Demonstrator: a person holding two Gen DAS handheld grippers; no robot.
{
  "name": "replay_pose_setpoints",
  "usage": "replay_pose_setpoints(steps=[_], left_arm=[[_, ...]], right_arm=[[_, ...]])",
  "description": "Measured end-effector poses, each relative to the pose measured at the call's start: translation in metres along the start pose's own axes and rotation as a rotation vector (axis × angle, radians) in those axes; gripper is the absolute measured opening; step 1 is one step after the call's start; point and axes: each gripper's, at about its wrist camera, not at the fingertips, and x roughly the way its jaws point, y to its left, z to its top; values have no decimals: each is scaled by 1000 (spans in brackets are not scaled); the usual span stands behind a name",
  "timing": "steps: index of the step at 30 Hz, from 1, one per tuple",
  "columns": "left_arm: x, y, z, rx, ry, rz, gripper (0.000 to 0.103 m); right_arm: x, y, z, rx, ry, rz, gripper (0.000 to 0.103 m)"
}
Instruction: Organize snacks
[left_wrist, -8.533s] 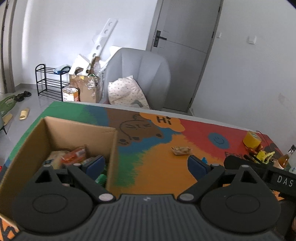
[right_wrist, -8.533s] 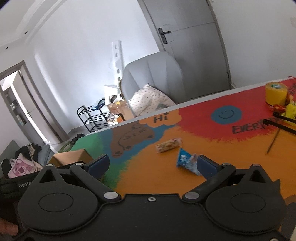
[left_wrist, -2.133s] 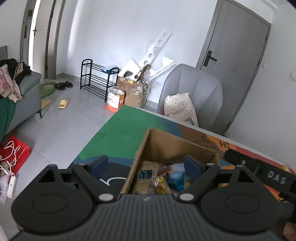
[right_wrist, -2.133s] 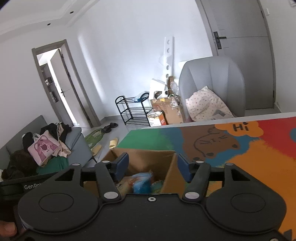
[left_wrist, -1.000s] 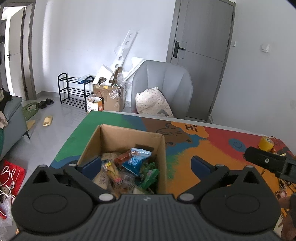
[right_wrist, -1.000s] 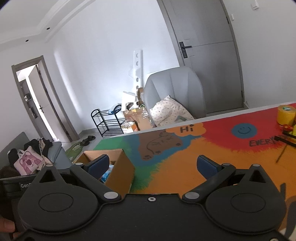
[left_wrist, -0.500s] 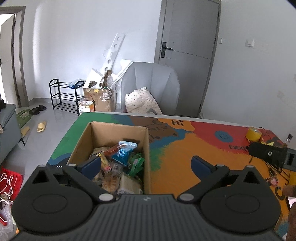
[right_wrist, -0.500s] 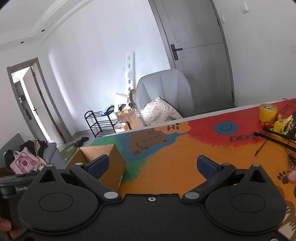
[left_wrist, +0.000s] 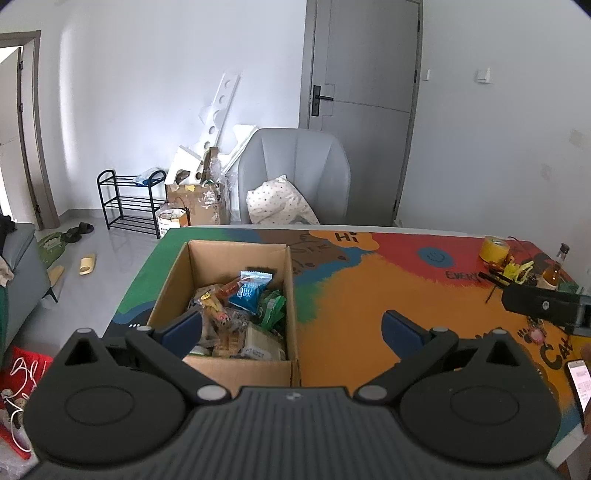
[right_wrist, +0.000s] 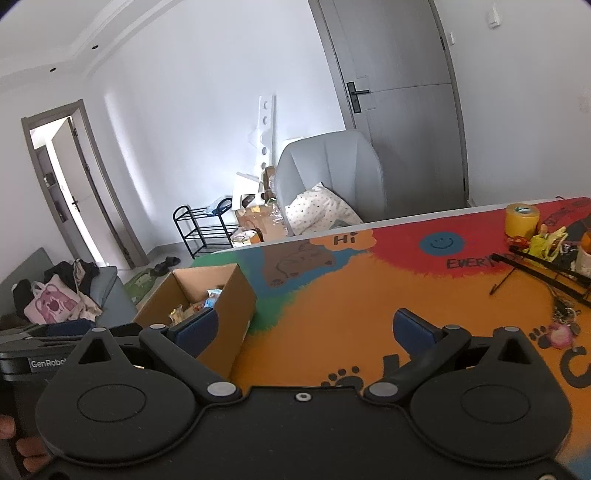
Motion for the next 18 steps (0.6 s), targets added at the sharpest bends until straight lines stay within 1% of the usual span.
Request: replay_pose_setpoints(steps=[4,7,12,15,18], left_arm=[[-11,2,-3,19,-20,-12,103],[-17,6,-7,3,-18,-20,103],[-29,12,-13,-3,-22,-28,103],[-38,14,-20,-3,-38,-31,103],[-42,17,-23,-3,-39,-39,103]], right_arm=[[-10,1,0,0,2,-3,103],[-16,4,0,0,7,-5,103],[-26,8,-5,-31,10,-11,103],[-32,13,-13,-76,12,-13,103],[-35,13,-17,-74,18,-20,103]])
